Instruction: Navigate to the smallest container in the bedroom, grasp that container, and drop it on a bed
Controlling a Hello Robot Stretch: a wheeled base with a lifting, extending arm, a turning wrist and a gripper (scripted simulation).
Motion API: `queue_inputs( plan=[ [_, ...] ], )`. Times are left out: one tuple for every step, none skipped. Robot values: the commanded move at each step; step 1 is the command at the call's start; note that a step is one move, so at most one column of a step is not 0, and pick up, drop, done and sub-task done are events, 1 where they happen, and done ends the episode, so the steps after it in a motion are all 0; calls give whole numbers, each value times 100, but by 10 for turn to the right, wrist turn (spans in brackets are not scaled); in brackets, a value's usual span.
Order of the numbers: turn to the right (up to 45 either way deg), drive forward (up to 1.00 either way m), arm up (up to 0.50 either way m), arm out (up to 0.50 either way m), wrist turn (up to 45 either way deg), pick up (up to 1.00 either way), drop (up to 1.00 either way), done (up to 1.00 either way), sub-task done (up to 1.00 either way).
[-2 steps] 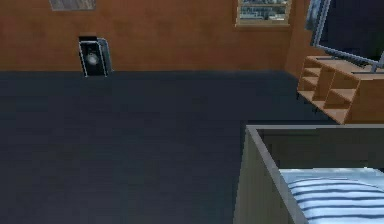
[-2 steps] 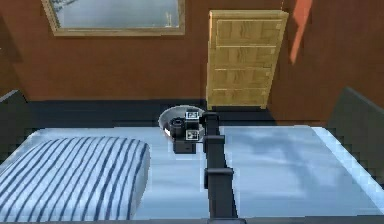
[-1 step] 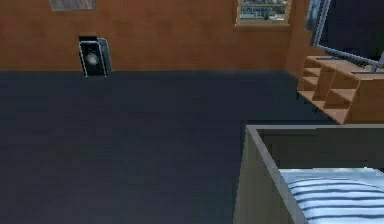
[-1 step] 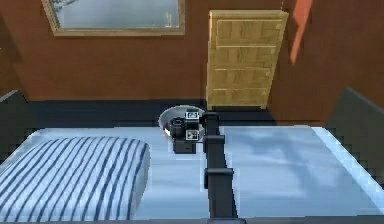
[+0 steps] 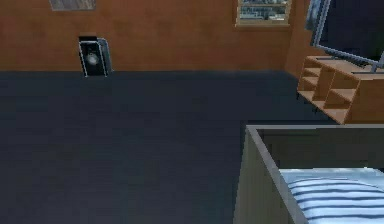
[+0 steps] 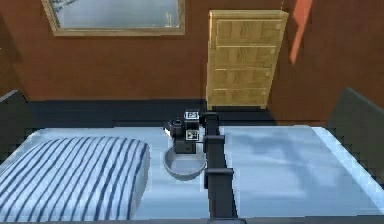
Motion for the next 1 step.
queue_inputs(
  plan=[
    [0, 0, 10, 0, 0, 0, 0, 0, 0]
  ],
)
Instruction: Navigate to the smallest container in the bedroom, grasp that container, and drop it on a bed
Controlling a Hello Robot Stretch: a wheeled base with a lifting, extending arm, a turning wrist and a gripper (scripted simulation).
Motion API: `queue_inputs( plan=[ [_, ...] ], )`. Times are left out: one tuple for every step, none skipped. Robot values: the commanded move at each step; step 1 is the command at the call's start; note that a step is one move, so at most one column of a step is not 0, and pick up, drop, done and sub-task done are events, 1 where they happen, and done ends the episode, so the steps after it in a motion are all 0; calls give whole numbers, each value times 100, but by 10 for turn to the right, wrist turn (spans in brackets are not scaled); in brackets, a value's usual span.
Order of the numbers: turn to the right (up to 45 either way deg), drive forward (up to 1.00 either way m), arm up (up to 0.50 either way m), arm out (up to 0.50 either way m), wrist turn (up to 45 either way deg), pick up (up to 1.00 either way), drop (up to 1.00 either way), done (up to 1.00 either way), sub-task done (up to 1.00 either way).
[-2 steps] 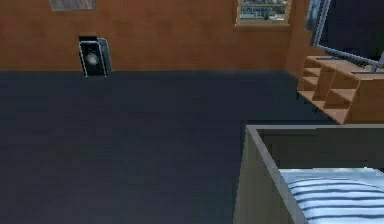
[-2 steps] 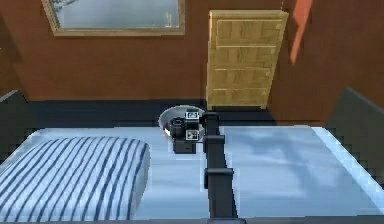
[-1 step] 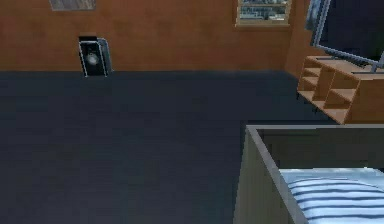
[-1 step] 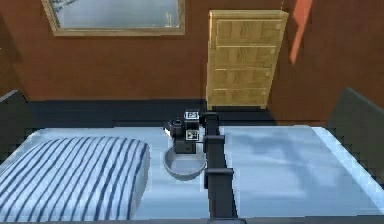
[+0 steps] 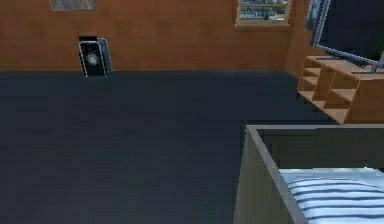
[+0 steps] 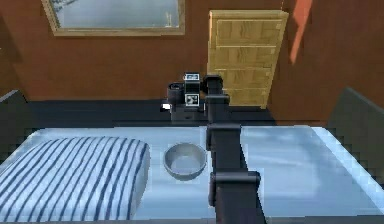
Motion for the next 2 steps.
queue_inputs(
  plan=[
    [0, 0, 0, -8, 0, 0, 0, 0, 0],
    [0, 0, 0, 0, 0, 0, 0, 100, 0]
  ],
)
